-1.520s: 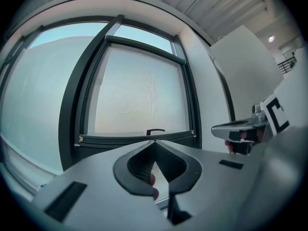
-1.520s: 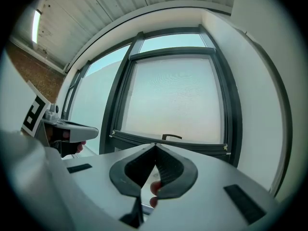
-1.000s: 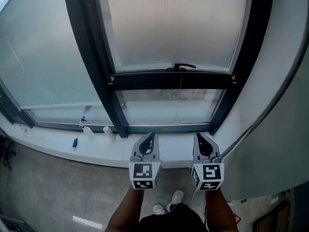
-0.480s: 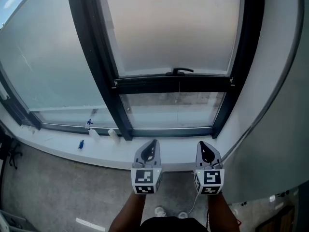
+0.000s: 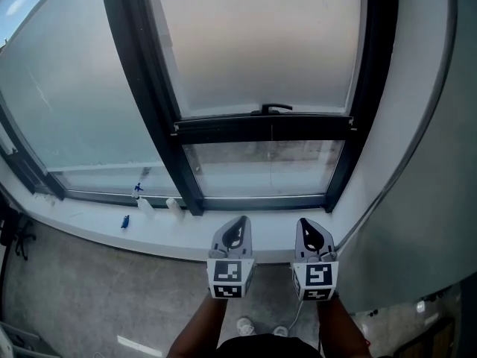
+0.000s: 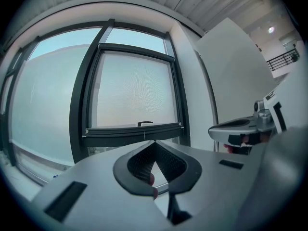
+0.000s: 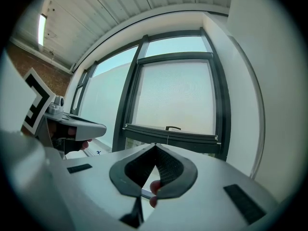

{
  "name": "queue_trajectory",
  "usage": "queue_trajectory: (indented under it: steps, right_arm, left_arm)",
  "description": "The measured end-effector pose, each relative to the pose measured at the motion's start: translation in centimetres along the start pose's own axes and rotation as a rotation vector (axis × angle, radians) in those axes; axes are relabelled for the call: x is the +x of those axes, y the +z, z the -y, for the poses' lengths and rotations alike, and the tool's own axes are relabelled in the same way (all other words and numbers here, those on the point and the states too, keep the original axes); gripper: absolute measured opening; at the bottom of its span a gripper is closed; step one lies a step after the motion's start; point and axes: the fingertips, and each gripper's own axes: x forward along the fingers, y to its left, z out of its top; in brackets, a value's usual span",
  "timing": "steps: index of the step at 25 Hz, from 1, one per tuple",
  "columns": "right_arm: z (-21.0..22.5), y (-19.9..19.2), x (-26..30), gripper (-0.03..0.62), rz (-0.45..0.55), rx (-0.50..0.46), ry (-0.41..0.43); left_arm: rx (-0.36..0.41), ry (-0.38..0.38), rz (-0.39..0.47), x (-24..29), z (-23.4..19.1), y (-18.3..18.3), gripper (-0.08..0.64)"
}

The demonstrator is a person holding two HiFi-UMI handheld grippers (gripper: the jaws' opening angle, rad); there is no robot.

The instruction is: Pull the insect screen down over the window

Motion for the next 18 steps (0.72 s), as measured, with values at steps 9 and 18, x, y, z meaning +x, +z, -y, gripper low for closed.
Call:
queue_trajectory:
  steps: [9, 18]
  right_arm:
    - [-0.7, 0.1, 0.0, 0.003, -0.011, -0.024, 0.048]
    - [-0.3, -0.4, -0.2, 0.003, -0.009, -0.003, 0.020]
  left_arm:
    - [0.001, 0.006, 0.003, -0.3, 1.0, 0.4, 0.003]
    - [0.002, -0.006, 0.002, -0.9, 1.6, 0.2, 0.003]
